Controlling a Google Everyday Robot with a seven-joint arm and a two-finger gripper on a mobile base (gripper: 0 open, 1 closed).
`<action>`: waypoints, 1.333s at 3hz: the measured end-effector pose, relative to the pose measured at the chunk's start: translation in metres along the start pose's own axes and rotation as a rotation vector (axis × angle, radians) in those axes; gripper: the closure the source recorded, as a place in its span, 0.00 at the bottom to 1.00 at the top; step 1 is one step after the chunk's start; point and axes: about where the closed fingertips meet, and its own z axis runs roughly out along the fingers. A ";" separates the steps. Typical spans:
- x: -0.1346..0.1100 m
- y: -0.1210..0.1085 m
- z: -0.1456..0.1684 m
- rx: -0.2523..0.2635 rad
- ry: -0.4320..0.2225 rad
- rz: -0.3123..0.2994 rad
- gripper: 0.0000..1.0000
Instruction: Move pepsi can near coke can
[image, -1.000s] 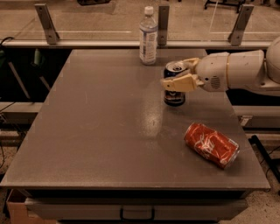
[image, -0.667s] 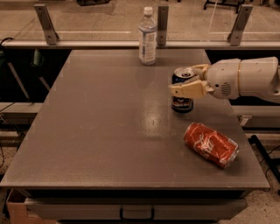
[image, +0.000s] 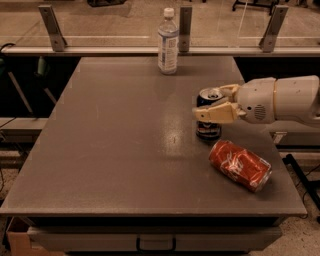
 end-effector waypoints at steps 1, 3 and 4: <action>0.004 0.002 -0.005 0.002 0.015 0.003 0.13; 0.009 0.002 -0.019 0.013 0.041 0.003 0.00; 0.009 0.002 -0.019 0.014 0.042 0.003 0.00</action>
Offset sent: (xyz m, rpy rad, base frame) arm -0.0147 -0.0234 -0.0029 -0.0407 0.0243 -0.0240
